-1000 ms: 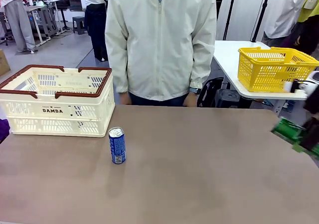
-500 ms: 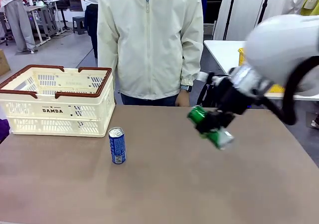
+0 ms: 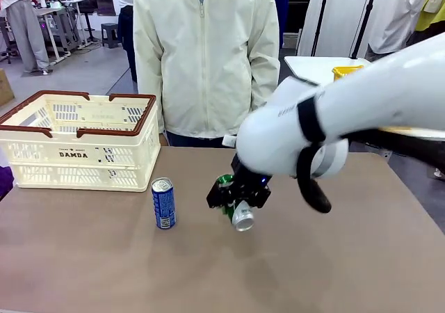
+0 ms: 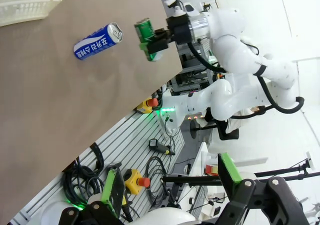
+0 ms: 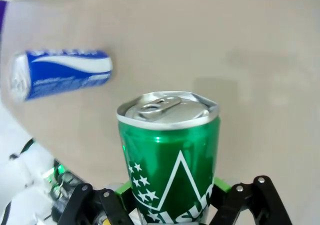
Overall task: Place the drinks into the Shopping basket.
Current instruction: Pick up one drink and place it into the Shopping basket.
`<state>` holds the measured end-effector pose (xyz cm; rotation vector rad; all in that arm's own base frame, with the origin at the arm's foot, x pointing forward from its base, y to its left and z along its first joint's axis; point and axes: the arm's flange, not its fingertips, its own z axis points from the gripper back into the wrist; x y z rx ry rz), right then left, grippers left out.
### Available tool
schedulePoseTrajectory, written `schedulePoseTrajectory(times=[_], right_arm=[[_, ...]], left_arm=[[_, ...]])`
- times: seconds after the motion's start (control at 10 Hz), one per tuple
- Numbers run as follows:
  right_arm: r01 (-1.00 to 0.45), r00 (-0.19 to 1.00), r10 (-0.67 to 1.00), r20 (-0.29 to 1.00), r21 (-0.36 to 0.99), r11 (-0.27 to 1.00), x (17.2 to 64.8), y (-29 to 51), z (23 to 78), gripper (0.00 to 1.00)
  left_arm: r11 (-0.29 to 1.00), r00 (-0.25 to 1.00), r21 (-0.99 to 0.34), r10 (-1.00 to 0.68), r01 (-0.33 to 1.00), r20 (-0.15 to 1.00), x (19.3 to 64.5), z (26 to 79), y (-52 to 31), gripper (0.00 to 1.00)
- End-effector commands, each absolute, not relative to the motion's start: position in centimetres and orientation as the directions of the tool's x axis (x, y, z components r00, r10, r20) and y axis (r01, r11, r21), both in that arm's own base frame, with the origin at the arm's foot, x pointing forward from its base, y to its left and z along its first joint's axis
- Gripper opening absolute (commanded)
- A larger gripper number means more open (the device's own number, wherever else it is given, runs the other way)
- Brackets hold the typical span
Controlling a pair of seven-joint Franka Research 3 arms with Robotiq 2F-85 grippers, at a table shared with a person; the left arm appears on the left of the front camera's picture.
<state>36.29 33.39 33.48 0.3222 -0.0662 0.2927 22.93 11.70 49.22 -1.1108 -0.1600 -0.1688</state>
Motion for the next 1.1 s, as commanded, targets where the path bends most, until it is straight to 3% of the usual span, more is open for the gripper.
schedulePoseTrajectory(times=[0.0,0.1,0.2,0.6,1.0], right_arm=[[-0.292,0.956,0.282,0.075,0.211,0.933,37.7,36.5,30.9,0.0],[-0.361,0.929,0.369,0.033,0.305,0.881,38.0,37.2,30.0,0.0],[-0.297,0.955,0.282,0.094,0.254,0.921,36.2,34.3,31.1,0.0],[-0.307,0.952,0.298,0.073,0.254,0.917,36.7,35.1,29.9,0.0],[-0.122,0.989,0.134,-0.07,0.155,0.98,37.4,36.6,27.7,0.0]], left_arm=[[0.415,0.971,-0.88,-0.054,0.233,0.232,22.9,49.3,11.6,1.0],[0.415,0.971,-0.88,-0.054,0.233,0.232,22.9,49.3,11.6,1.0],[0.415,0.971,-0.88,-0.054,0.233,0.232,22.9,49.3,11.6,1.0],[0.415,0.971,-0.88,-0.054,0.233,0.232,22.9,49.3,11.6,1.0],[0.415,0.971,-0.88,-0.054,0.233,0.232,22.9,49.3,11.6,1.0]])
